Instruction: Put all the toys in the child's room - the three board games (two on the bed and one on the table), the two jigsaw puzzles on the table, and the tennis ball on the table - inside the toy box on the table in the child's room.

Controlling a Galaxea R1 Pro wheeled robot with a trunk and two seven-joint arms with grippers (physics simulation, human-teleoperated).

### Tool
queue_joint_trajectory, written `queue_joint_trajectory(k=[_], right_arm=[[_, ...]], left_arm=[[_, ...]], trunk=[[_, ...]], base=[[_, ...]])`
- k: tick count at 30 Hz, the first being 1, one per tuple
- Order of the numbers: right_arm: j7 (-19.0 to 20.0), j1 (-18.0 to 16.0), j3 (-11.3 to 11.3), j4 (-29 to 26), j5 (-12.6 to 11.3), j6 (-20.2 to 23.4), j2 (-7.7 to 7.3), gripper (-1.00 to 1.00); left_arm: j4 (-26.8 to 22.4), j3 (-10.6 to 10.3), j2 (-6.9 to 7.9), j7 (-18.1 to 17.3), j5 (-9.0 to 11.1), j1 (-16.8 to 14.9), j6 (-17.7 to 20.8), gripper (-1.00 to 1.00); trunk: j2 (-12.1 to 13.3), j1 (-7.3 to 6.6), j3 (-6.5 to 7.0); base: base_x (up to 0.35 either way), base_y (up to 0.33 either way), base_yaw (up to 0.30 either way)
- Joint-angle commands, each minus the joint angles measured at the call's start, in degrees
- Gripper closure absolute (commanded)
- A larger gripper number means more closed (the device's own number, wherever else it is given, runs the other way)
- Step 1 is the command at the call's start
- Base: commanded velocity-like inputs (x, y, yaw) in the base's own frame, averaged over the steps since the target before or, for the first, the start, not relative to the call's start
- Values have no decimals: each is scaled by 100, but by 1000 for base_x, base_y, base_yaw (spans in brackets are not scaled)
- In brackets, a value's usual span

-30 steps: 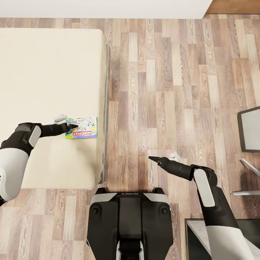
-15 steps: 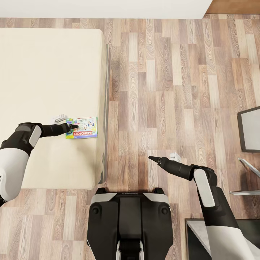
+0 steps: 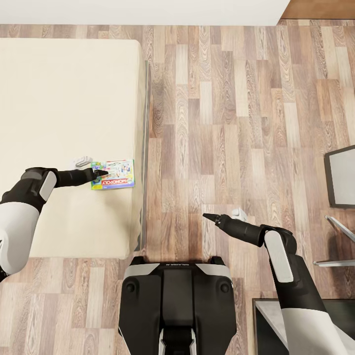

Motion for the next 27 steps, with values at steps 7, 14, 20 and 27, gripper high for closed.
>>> queue_joint_trajectory(k=[7, 14, 20, 27], right_arm=[[56, -3, -9, -1, 51, 25, 1, -100], [56, -3, -9, -1, 51, 25, 1, -100], [56, -3, -9, -1, 51, 25, 1, -100], [56, -3, -9, -1, 44, 25, 1, -100]], left_arm=[[0, 12, -1, -13, 47, -2, 54, -100], [0, 13, 1, -17, 47, -2, 56, -100], [0, 14, 0, -17, 47, -2, 57, -100], [0, 14, 1, -17, 47, -2, 58, -100]], trunk=[[-9, 4, -6], [-9, 4, -6], [-9, 4, -6], [-9, 4, -6]], base=[[0, 0, 0], [0, 0, 0], [0, 0, 0], [0, 0, 0]])
